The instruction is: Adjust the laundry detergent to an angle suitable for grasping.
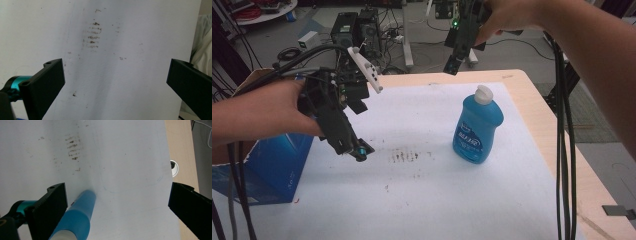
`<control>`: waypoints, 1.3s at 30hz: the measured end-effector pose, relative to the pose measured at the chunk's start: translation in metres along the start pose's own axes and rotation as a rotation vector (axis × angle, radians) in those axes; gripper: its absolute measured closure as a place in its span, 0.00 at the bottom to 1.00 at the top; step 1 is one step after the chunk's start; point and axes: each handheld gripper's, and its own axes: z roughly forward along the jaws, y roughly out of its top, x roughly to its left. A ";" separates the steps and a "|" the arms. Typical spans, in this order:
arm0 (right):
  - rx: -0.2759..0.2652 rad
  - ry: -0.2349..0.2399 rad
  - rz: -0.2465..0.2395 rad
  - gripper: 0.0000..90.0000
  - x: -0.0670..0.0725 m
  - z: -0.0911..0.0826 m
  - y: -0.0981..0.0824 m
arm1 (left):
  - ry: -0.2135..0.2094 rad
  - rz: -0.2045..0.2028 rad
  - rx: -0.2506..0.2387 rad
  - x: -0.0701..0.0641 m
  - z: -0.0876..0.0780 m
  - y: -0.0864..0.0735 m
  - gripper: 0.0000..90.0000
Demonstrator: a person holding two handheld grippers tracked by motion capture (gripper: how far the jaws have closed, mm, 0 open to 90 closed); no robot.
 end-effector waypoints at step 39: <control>-0.006 -0.038 -0.001 0.02 0.011 -0.013 -0.007 | 0.009 -0.021 -0.017 0.001 0.003 -0.003 0.02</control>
